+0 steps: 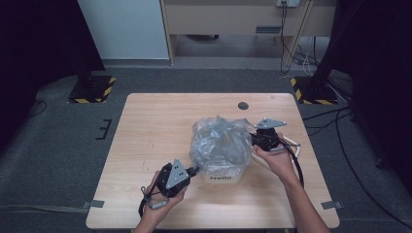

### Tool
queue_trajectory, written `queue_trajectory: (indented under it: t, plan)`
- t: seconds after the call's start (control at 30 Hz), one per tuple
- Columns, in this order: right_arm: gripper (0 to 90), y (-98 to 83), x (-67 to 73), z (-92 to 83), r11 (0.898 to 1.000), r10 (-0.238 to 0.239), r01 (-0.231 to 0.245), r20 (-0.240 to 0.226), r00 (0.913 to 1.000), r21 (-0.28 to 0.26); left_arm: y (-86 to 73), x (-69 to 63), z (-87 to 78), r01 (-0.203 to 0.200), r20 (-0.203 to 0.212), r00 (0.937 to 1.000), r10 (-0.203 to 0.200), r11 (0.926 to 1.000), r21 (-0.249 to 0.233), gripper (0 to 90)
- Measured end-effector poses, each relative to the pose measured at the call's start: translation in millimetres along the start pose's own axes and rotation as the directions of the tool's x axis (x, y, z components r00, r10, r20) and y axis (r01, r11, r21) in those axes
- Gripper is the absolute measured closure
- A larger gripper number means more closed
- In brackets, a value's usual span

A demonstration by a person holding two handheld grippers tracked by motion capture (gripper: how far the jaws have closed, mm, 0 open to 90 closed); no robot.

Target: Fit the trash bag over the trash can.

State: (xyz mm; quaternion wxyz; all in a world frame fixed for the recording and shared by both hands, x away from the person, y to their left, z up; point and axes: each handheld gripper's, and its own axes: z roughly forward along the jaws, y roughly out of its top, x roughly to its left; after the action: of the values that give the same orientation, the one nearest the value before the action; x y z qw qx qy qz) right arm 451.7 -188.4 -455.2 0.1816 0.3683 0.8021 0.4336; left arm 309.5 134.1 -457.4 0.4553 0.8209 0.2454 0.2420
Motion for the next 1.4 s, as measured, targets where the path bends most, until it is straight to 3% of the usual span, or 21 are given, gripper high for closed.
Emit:
queue_trajectory:
  t: [1.07, 1.27, 1.4]
  plan:
    - [90.0, -4.2, -2.2, -1.6, 1.0, 0.015, -0.015, 0.003, 0.9999, -0.002, -4.4, 0.1, 0.6, 0.006, -0.005, 1.0, -0.006, 0.9999, 0.008, 89.4]
    - [90.0, -4.3, -3.3, -7.3, 0.999, 0.015, -0.014, 0.027, 0.9995, -0.037, -2.5, 3.0, -4.9, 0.026, -0.027, 0.9993, -0.027, 0.9995, -0.018, 67.8]
    - [90.0, -2.7, -4.1, -11.8, 0.998, 0.011, -0.009, 0.035, 0.9993, -0.058, 3.0, 5.7, -14.6, 0.026, -0.03, 0.9992, -0.028, 0.9978, -0.06, 55.8]
